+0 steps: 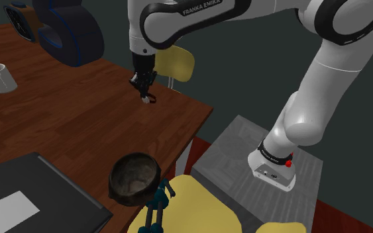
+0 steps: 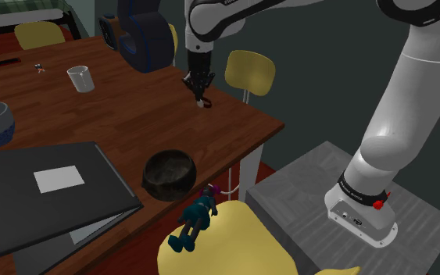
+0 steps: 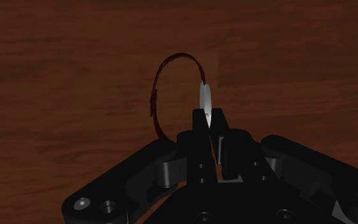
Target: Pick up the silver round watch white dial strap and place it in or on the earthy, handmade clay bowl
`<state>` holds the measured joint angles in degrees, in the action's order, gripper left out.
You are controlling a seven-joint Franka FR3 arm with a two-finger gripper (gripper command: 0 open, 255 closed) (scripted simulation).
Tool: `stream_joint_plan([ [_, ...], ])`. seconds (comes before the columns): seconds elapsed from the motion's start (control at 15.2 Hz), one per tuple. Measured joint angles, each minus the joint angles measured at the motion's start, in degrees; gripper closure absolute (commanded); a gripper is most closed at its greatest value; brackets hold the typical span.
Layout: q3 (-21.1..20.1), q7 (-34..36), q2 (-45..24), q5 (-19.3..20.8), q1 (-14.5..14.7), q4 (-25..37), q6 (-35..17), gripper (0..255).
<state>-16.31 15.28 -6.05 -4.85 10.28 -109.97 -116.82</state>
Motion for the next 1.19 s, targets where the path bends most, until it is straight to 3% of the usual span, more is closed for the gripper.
stream_joint_plan([
  [0.99,0.06,0.66,1.81,-0.18,-0.19,9.52,11.24,255],
  [1.19,-1.12,3.05,3.42,-0.54,1.11,8.29,11.31,255],
])
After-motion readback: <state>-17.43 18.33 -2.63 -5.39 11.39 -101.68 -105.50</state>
